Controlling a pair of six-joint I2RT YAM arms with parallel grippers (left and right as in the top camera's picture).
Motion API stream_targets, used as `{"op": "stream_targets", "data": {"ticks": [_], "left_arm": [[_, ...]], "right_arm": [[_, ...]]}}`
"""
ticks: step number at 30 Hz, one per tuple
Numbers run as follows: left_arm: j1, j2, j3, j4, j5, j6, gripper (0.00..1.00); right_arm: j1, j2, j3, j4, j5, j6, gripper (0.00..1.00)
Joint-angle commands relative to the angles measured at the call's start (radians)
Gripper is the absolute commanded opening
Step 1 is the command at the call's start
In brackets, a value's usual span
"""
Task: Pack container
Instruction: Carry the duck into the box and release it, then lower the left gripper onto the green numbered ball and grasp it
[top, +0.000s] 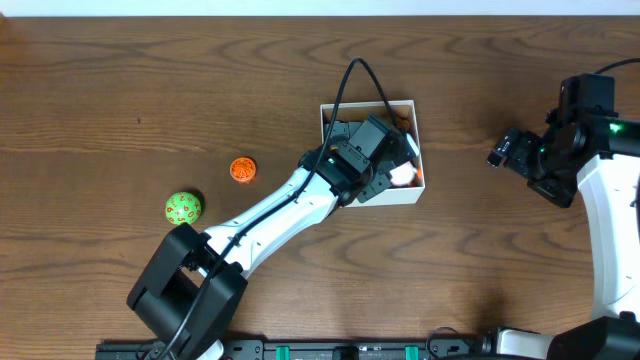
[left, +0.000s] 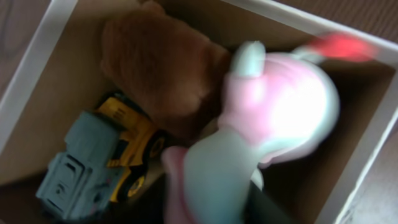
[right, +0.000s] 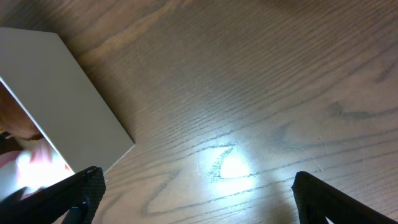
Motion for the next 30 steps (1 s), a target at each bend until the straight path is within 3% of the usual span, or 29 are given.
{"op": "stream_targets", "data": {"ticks": [1,6,9,15,17,21,25,30], "left_arm": [[-0.002,-0.014,0.009,-0.002,-0.018,-0.004,0.50],[-0.002,-0.079,0.009,-0.011,-0.035,-0.087,0.63],[-0.001,-0.145,0.010,-0.027,-0.036,-0.119,0.79],[0.016,-0.345,0.010,-0.119,-0.115,-0.215,0.86],[0.032,-0.418,0.010,-0.195,-0.158,-0.256,1.00],[0.127,-0.551,0.010,-0.436,-0.228,-0.346,0.98],[0.337,-0.596,0.008,-0.634,-0.239,-0.541,0.98],[0.599,-0.559,-0.046,-0.698,-0.236,-0.575,0.98]], "right_arm": [[-0.007,0.005,-0.004,-0.001,-0.008,0.007,0.99],[-0.006,0.005,-0.004,-0.002,-0.008,0.007,0.99],[-0.006,0.005,-0.004,-0.001,-0.008,0.008,0.99],[-0.006,0.005,-0.004,0.000,-0.007,0.007,0.99],[-0.006,0.005,-0.004,0.000,-0.007,0.006,0.99],[-0.006,0.005,-0.004,0.000,-0.007,0.000,0.99],[-0.006,0.005,-0.004,0.000,-0.007,0.000,0.99],[-0.006,0.005,-0.004,0.003,-0.007,0.000,0.99]]}}
